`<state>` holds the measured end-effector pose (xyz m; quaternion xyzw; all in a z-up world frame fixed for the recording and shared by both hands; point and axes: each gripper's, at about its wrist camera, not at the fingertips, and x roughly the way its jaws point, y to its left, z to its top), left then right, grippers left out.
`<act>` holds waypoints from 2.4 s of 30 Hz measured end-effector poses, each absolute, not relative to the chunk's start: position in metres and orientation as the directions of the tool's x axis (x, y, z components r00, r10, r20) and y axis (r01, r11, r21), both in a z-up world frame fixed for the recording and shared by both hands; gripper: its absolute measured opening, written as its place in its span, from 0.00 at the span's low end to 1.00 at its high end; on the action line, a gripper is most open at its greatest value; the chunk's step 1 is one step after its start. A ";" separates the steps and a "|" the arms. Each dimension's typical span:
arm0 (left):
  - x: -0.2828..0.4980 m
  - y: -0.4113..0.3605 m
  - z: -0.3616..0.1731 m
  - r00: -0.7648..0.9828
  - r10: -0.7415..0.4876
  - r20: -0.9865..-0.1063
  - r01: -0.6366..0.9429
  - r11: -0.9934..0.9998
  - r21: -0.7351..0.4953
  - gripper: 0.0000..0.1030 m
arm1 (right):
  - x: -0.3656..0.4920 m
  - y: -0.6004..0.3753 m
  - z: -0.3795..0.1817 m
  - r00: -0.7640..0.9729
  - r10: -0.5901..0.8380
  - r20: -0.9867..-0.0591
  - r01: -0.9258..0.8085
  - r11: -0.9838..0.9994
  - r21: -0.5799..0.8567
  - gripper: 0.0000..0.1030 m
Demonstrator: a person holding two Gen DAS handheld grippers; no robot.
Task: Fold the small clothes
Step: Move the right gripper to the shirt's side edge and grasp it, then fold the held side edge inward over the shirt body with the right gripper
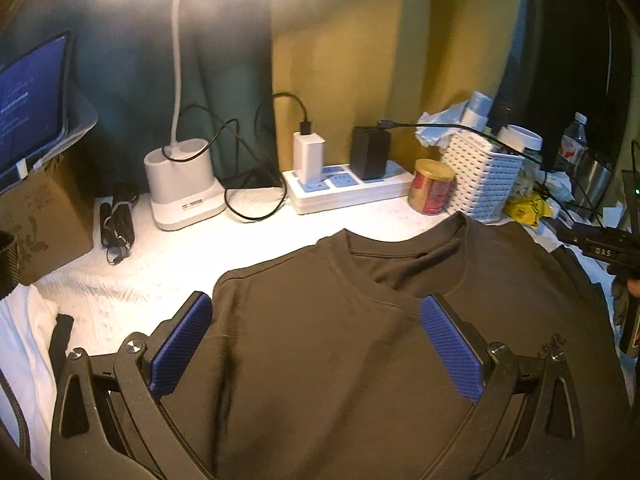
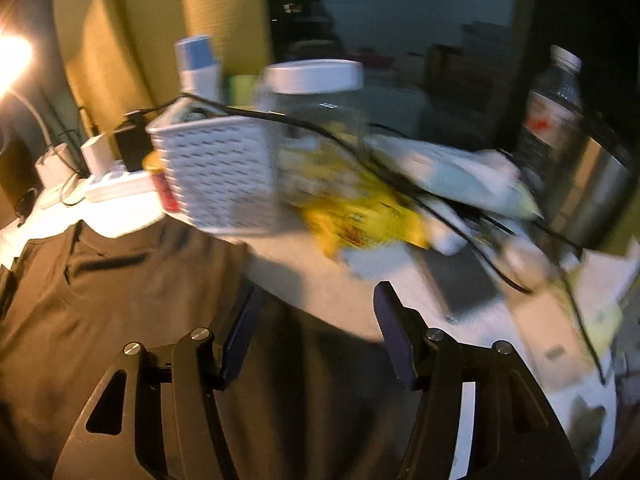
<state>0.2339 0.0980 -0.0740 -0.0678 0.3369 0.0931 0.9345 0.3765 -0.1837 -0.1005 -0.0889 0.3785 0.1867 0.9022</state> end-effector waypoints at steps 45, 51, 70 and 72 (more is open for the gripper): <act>0.164 0.104 -0.056 0.767 0.139 -0.626 -0.266 0.957 -0.114 0.99 | 0.316 -0.232 -0.082 0.670 0.238 -0.703 -0.370 0.928 -0.038 0.05; 0.149 0.118 -0.058 0.774 0.127 -0.620 -0.259 0.958 -0.127 0.99 | 0.297 -0.208 -0.064 0.678 0.260 -0.687 -0.394 0.918 -0.041 0.05; 0.112 0.158 -0.074 0.776 0.125 -0.618 -0.258 0.957 -0.131 0.99 | 0.265 -0.115 -0.080 0.614 0.303 -0.728 -0.485 0.874 -0.045 0.05; 0.110 0.160 -0.074 0.778 0.124 -0.616 -0.259 0.956 -0.135 0.99 | 0.264 -0.108 -0.086 0.596 0.319 -0.737 -0.498 0.867 -0.027 0.05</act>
